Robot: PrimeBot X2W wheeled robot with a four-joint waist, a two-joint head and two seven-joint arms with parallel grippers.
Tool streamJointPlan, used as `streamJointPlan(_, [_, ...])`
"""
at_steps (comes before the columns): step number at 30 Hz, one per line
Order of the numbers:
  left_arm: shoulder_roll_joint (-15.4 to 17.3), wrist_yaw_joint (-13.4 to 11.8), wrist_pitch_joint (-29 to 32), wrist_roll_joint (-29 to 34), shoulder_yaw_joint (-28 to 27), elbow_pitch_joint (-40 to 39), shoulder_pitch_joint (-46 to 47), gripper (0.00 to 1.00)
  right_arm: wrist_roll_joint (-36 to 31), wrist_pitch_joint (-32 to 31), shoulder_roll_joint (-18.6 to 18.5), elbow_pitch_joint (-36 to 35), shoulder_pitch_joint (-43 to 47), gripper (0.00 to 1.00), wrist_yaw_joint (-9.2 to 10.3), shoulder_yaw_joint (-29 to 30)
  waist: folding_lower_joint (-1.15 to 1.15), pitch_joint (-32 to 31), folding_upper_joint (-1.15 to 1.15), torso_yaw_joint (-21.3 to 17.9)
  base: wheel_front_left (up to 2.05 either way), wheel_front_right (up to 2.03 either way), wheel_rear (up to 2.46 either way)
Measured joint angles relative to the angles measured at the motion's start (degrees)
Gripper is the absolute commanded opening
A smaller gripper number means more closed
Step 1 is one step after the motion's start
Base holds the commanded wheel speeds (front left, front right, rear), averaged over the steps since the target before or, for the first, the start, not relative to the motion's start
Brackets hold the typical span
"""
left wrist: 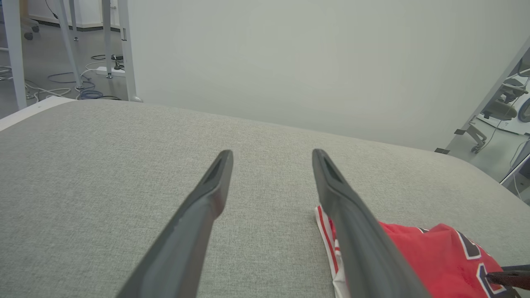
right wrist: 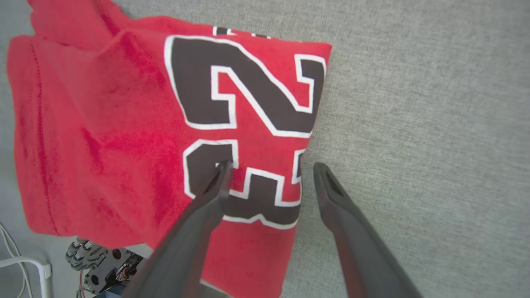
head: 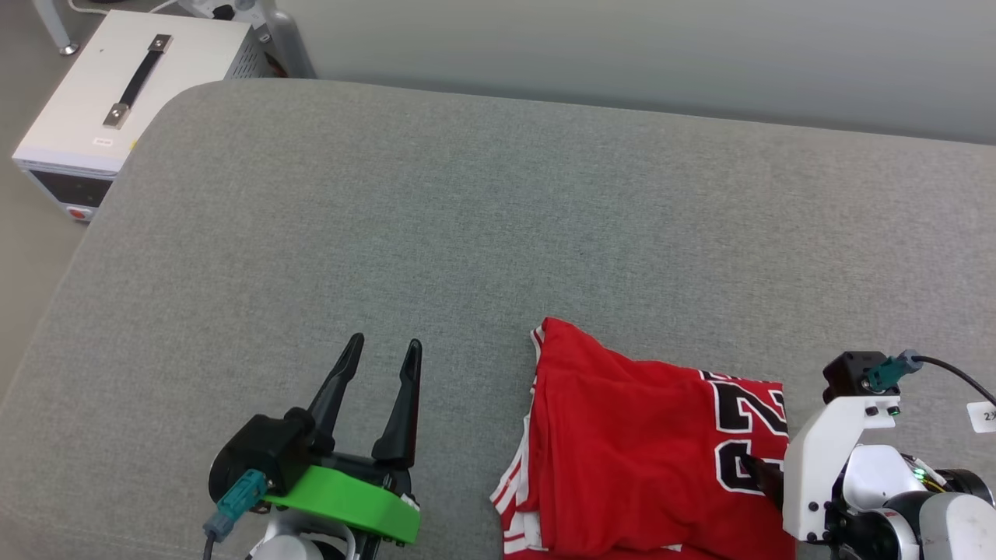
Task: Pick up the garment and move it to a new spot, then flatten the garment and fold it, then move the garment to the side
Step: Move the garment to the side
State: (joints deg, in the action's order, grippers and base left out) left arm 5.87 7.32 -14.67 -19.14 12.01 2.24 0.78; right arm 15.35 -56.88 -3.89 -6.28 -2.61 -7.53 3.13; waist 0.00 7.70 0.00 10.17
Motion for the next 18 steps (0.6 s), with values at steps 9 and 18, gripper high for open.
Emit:
streamJointPlan(9, [-0.05, 0.0, 0.0, 0.01, 0.21, -0.07, 1.06, 1.0, -2.6, 2.75, 0.36, 5.16, -1.49, 1.0, 0.0, -0.16, 0.0, 2.76, 0.0, 2.2, 0.0, 0.0, 0.0])
streamJointPlan(18, [-0.04, 0.0, 0.0, 0.02, 0.6, 0.03, 1.98, 1.0, -2.05, 7.05, -0.58, 10.09, -2.52, 0.0, 0.0, -3.44, 0.0, 3.55, 0.0, 2.66, 0.0, 0.0, 0.0])
